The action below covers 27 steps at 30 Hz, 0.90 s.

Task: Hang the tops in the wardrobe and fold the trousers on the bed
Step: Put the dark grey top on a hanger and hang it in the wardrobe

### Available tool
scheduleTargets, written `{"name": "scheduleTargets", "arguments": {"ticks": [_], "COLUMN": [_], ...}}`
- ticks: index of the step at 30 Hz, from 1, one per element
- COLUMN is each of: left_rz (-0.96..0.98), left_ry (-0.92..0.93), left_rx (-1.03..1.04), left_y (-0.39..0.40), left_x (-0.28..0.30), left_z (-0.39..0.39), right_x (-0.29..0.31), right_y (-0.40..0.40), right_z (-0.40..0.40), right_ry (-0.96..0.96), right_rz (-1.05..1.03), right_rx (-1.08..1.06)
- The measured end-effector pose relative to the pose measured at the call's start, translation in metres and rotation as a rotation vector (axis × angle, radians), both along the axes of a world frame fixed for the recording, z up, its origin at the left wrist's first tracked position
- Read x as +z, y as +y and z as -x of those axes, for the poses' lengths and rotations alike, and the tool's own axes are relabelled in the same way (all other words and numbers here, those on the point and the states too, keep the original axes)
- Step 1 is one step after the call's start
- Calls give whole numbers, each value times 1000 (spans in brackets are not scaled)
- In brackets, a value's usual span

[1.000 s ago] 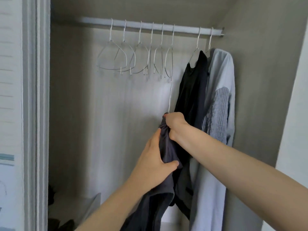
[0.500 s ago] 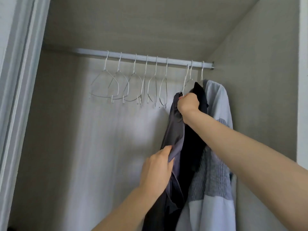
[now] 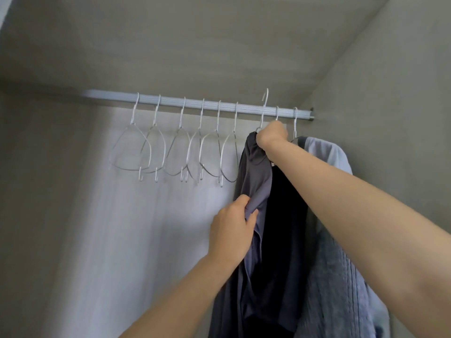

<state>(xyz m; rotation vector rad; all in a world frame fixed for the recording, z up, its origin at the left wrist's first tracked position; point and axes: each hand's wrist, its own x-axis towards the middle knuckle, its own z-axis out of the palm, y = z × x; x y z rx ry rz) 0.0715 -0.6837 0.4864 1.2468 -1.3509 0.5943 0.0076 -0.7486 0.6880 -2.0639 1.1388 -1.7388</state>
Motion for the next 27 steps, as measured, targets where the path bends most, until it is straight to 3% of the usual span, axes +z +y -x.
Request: {"name": "scheduleTargets", "arguments": {"ticks": [9,14,21,27], "left_rz": [-7,-21,-32,-97], "left_ry": [88,122,258,226], "left_rx": [-80,-117,-252,-177], "left_y": [-17,-8,9,29], "left_x": [5,19,-1,-24], "left_z": [-13,-13,-1,16], "right_x": [14,20,-5,-39], "right_y": [-30,-25,-20,32], "right_z": [-16,-15,-12,20], "right_ry": [-8,130,81,97], "right_rz": [-52,-67,-98,41], "right_rx": [82,18,261,234]}}
